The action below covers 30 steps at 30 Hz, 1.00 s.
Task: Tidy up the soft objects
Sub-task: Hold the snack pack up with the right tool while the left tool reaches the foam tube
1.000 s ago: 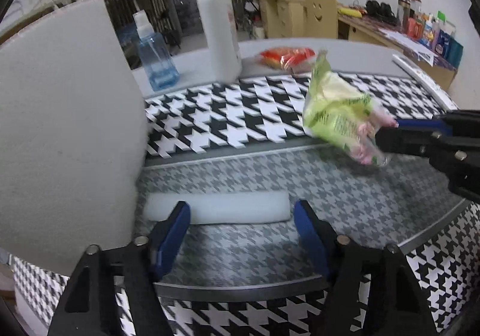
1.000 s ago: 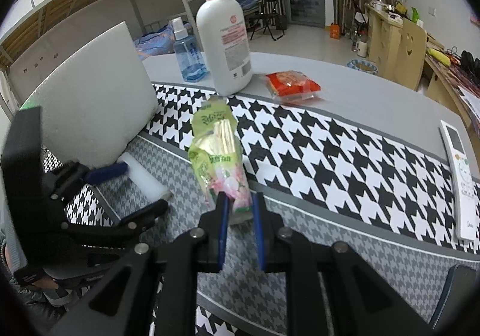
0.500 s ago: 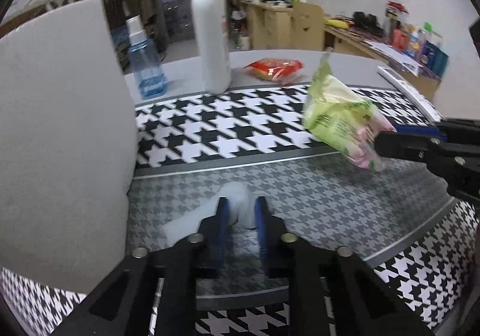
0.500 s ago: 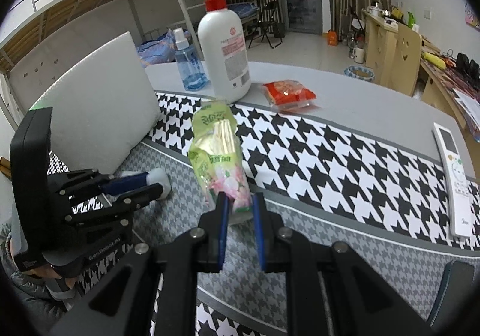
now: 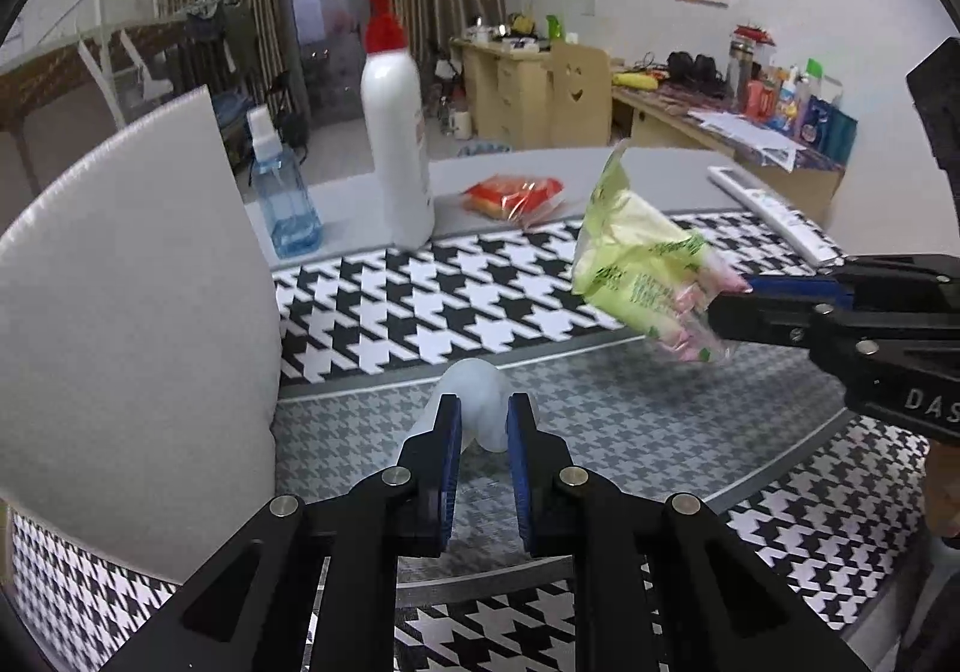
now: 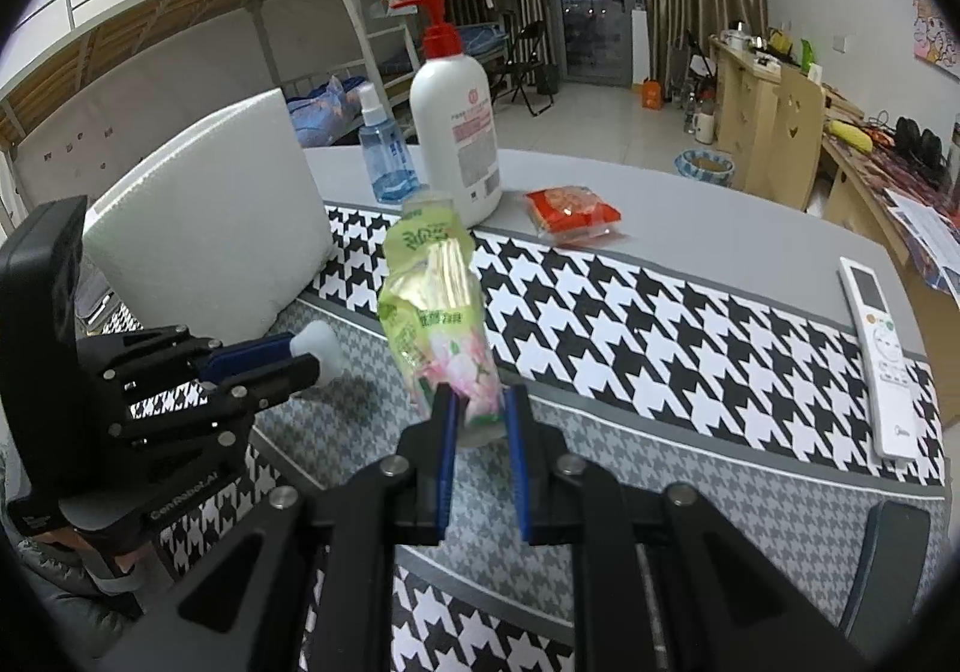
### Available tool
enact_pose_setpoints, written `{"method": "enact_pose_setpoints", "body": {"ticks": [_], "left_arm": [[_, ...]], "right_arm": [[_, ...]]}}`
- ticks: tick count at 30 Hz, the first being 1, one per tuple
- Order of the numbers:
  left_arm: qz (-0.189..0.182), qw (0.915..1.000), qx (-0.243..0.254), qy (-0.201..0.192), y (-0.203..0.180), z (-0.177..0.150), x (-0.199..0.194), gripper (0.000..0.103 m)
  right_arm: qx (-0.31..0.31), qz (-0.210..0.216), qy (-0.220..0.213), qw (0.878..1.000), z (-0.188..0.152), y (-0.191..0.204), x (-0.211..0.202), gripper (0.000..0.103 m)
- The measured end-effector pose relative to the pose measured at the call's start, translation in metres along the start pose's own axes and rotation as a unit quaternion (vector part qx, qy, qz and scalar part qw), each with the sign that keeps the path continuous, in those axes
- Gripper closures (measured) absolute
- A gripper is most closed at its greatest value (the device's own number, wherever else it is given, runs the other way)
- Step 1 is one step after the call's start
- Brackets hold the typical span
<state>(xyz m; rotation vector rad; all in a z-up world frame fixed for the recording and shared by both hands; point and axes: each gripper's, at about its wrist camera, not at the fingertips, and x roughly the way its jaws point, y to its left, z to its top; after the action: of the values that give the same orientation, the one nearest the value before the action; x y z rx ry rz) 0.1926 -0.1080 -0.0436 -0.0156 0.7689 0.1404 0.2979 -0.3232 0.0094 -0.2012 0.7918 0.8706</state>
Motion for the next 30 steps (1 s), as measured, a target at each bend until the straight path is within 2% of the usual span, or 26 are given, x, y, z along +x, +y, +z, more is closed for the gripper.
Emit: {"method": "enact_pose_setpoints", "body": {"ticks": [11, 30], "left_arm": [[0.000, 0.9993, 0.012, -0.036, -0.003, 0.008, -0.025, 0.086], [-0.001, 0.9968, 0.025, -0.076, 0.002, 0.012, -0.057, 0.086]], "right_arm": [[-0.003, -0.011, -0.023, 1.000, 0.000, 0.007, -0.019, 0.083], [0.007, -0.028, -0.059, 0.998, -0.004, 0.016, -0.043, 0.083]]}}
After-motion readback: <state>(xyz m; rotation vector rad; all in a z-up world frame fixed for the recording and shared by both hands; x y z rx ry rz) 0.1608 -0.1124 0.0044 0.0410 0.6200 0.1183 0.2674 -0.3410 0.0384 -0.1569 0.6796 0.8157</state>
